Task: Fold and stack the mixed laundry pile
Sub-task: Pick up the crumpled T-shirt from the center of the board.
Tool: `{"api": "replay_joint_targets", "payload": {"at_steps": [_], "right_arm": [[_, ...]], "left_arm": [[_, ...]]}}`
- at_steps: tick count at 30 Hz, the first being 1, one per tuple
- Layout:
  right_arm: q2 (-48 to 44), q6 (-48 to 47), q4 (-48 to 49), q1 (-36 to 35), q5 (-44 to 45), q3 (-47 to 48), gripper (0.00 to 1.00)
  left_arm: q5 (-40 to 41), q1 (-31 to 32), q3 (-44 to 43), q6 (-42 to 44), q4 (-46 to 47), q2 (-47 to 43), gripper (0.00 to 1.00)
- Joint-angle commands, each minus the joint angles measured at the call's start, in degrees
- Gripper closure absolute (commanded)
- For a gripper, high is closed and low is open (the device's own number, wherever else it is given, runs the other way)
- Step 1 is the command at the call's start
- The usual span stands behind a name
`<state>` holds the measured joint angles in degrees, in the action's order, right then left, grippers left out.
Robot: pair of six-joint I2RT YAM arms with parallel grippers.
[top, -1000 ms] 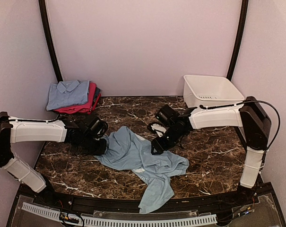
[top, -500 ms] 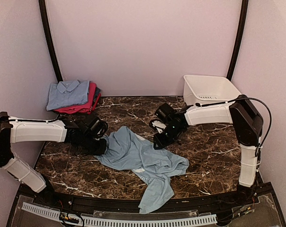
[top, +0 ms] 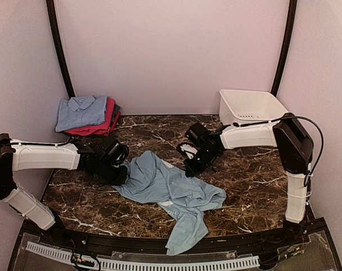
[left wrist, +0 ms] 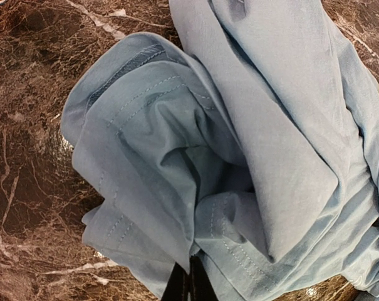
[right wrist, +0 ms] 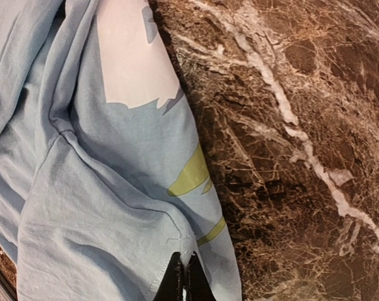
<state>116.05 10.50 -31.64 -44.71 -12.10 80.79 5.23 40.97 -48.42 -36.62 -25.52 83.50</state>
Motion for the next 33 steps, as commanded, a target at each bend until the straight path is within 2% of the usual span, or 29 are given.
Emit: {"api": "replay_joint_targets", "payload": {"at_steps": [1,9,14,19,27,32,33], "right_arm": [[-6.36,-0.70,-0.55,0.42,3.92,0.83,1.00],[-22.81,-1.40,-0.49,6.77,14.63,0.42,1.00],[-25.17,-3.92,1.23,11.82,19.09,3.35,1.00],[-20.41,-8.25,4.96,14.64,22.67,12.06,1.00],[-1.85,-11.78,1.40,13.49,18.43,32.75,1.00],[0.94,-12.13,2.48,11.70,18.25,32.72,1.00],[1.11,-12.51,2.44,11.40,17.99,32.34,1.00]], "left_arm": [[0.80,-0.45,0.05,0.29,-1.46,-0.97,1.00],[2.11,-0.45,2.95,-1.87,-3.24,-7.14,1.00],[1.72,-0.45,4.25,-2.78,-3.66,-9.38,1.00],[2.36,-0.48,5.42,-5.12,-4.92,-10.74,1.00],[-0.19,-0.45,8.24,-5.83,-5.31,-15.55,1.00],[-0.74,-0.45,10.05,-6.33,-6.83,-17.44,1.00],[-0.79,-0.45,9.77,-6.09,-7.92,-17.20,0.89]]}}
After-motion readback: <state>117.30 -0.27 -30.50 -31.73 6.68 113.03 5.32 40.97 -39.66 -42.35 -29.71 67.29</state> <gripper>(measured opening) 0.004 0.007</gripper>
